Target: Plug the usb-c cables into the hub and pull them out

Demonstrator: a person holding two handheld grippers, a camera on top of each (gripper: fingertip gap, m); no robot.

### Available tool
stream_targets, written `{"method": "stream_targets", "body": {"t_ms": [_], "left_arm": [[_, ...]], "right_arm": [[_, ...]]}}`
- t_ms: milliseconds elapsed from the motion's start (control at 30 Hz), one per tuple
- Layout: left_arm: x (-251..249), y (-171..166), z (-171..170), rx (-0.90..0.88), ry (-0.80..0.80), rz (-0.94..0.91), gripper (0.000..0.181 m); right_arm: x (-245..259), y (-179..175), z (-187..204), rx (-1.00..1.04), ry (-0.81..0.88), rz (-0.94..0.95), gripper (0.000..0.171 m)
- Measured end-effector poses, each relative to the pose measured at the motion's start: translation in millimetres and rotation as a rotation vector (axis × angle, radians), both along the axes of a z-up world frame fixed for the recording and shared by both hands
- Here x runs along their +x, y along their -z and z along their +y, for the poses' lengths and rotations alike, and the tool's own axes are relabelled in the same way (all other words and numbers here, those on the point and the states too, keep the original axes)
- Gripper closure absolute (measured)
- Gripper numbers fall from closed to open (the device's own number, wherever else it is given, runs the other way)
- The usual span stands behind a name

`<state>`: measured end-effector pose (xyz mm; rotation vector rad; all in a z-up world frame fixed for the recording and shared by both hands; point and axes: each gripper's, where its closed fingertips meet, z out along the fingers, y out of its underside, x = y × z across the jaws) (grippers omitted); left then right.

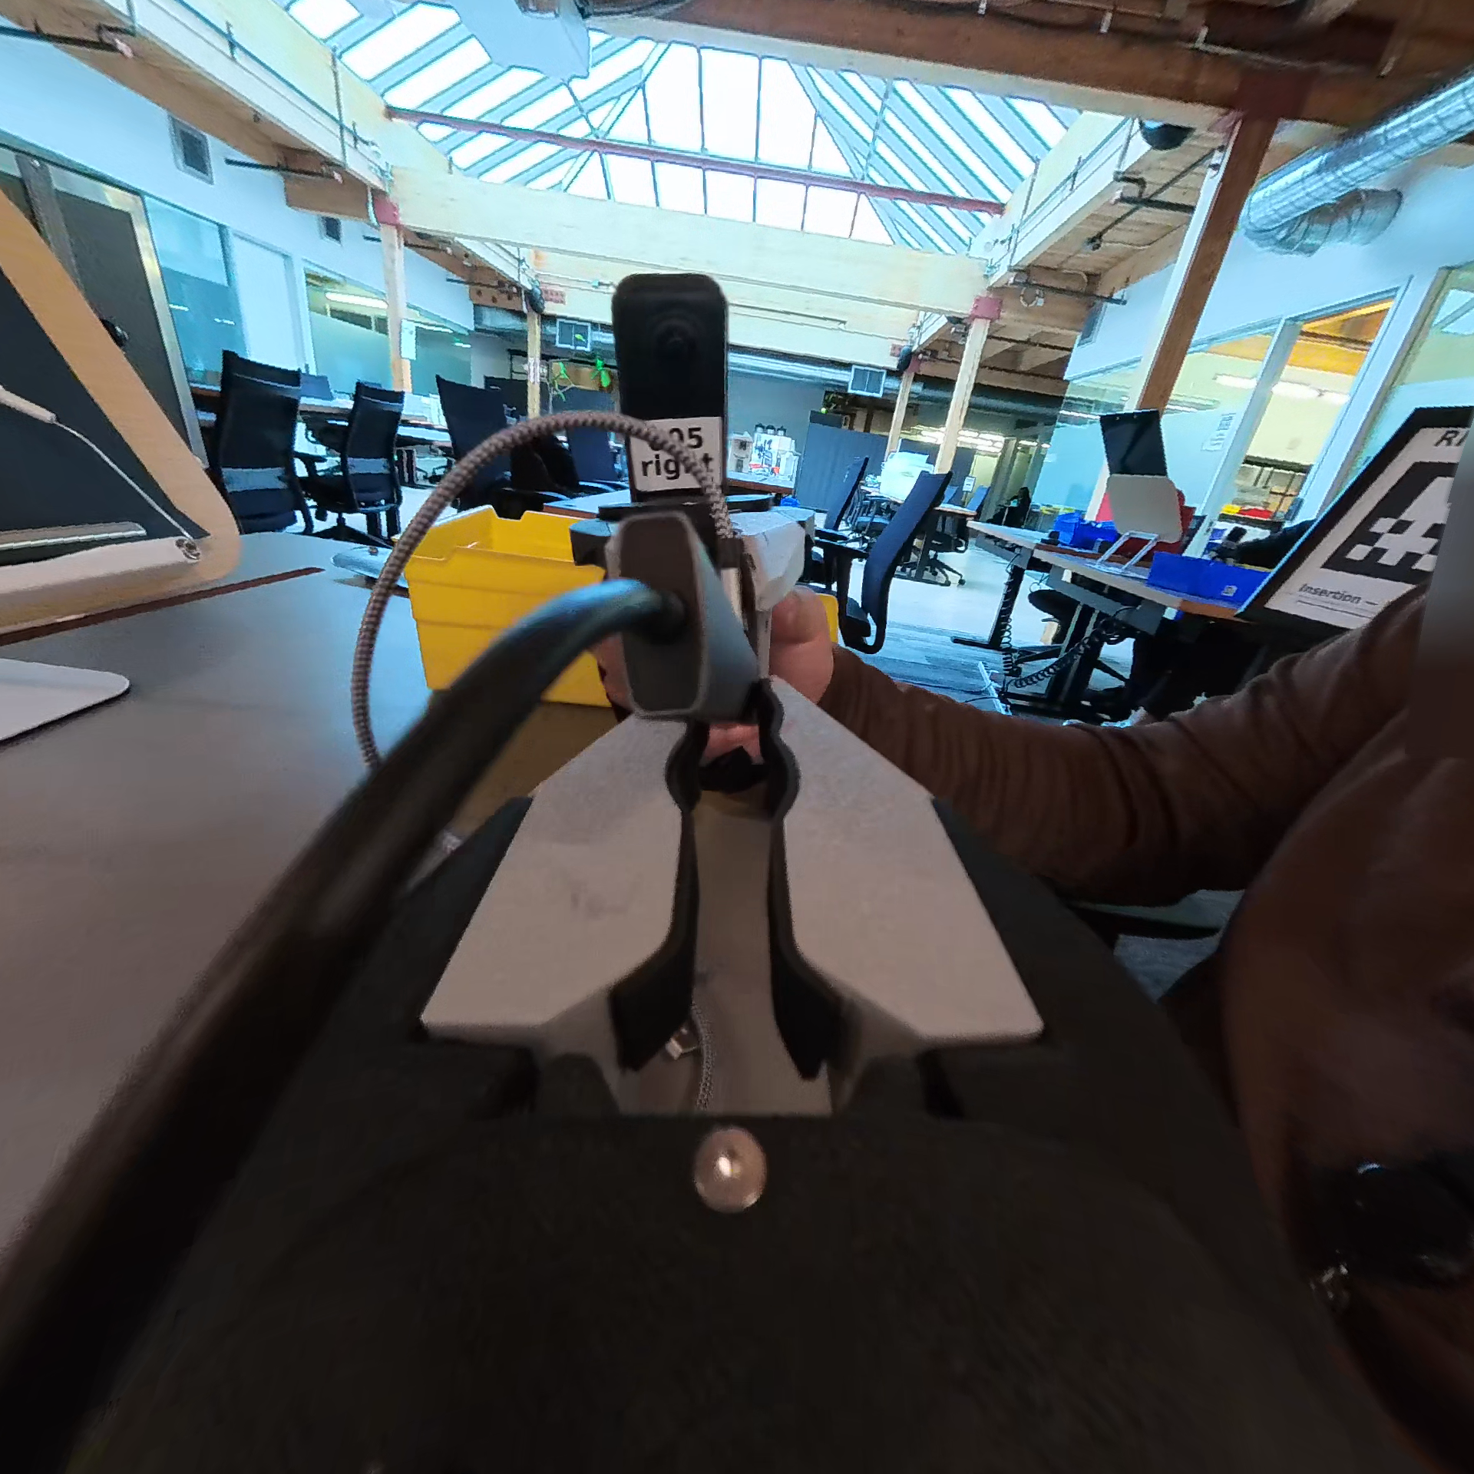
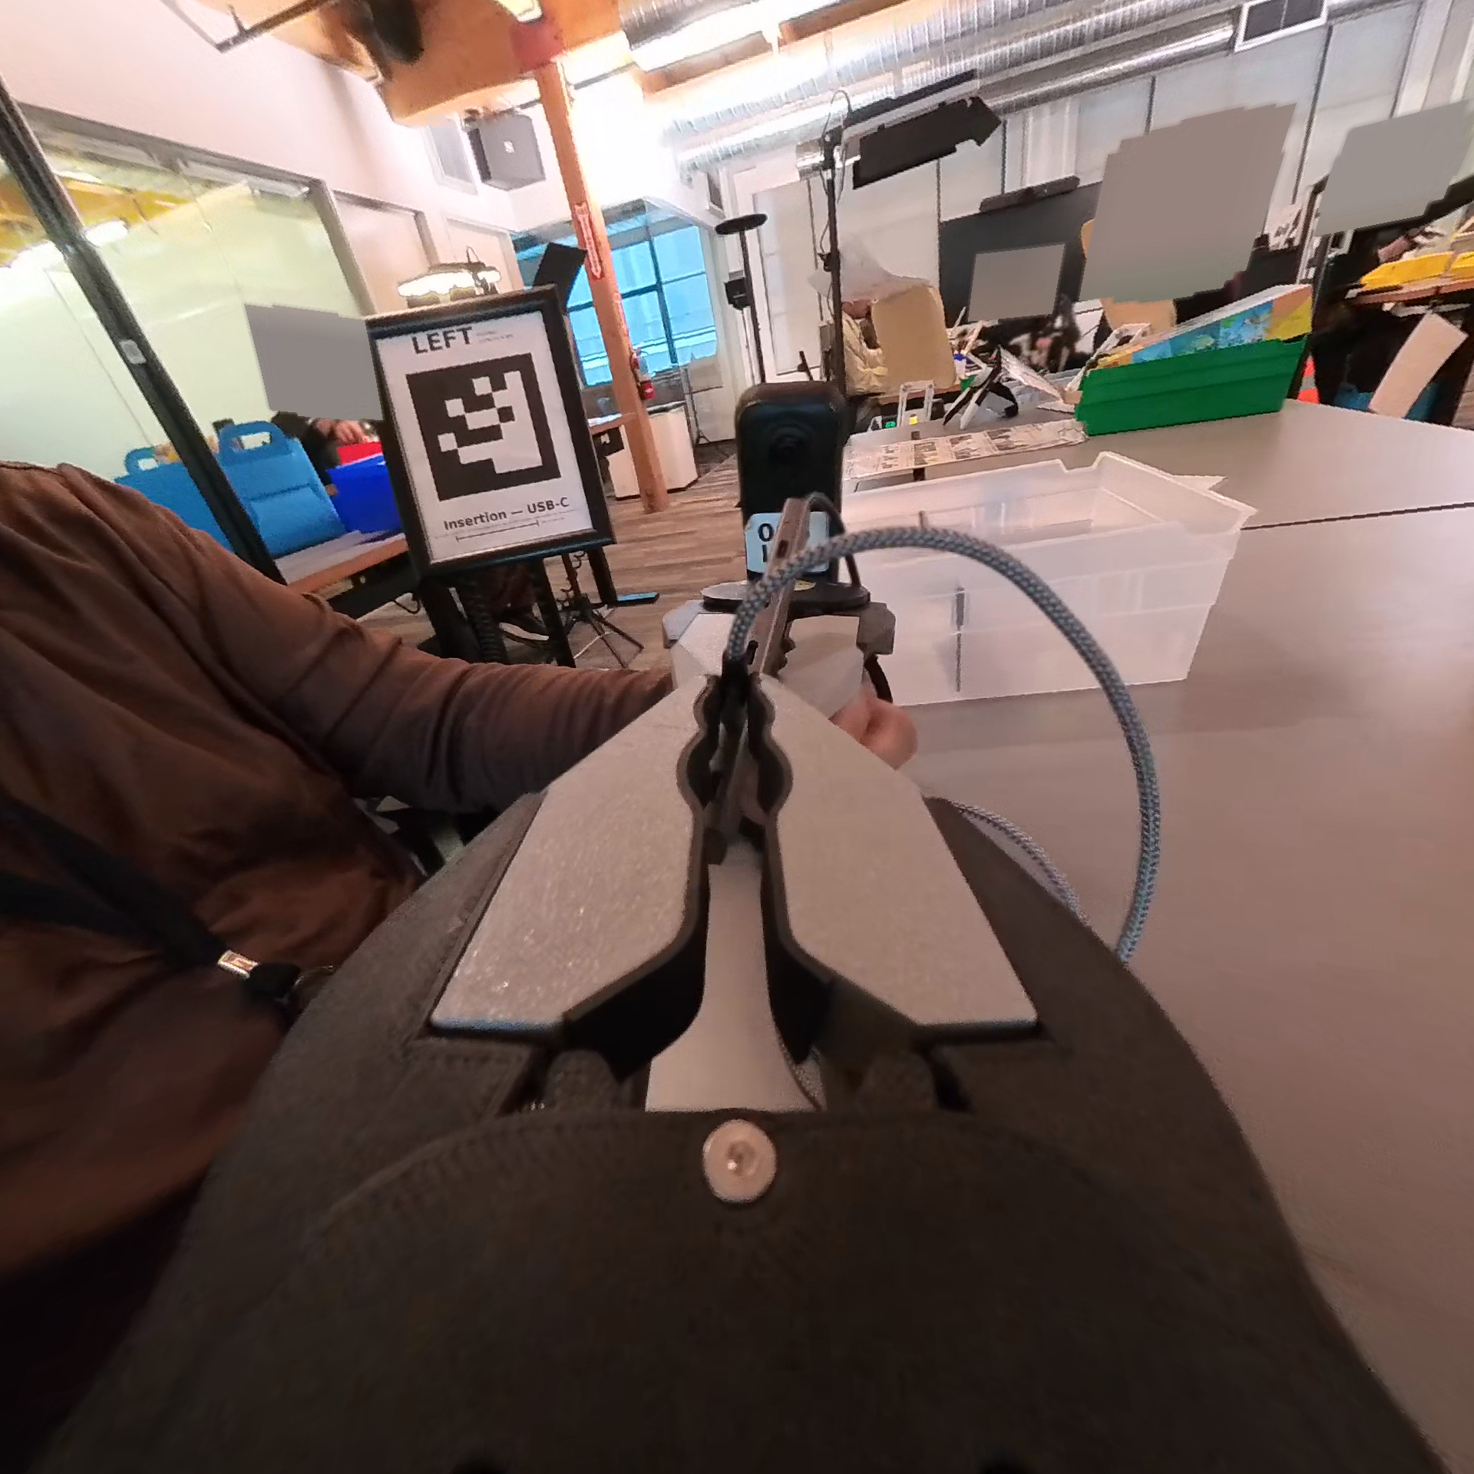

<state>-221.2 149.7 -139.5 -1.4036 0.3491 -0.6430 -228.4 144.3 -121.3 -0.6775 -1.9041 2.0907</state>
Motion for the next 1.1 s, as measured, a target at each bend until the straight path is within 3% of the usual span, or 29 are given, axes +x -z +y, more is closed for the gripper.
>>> {"method": "stream_targets", "body": {"t_ms": [33,233,367,767,1100], "left_arm": [[1.9,0.0,-0.3,0.000,0.006,0.000,0.172],[11.8,8.1,1.4,-0.001,0.002,0.111,0.172],[-6.3,11.5,10.3,-0.019,-0.120,0.174,0.172],[-21.5,5.5,14.7,-0.013,-0.203,0.113,0.173],[-11.9,6.1,15.2,-0.001,-0.166,0.119,0.173]], "right_arm": [[0.7,0.8,-1.6,0.004,-0.010,-0.003,0.168],[0.4,6.1,-12.1,0.030,-0.035,-0.013,0.168],[-12.6,8.3,-4.3,0.019,0.050,-0.035,0.167],[-26.0,10.6,3.6,0.075,0.190,0.020,0.168],[-21.8,10.9,-4.1,0.122,0.171,0.056,0.167]]}}
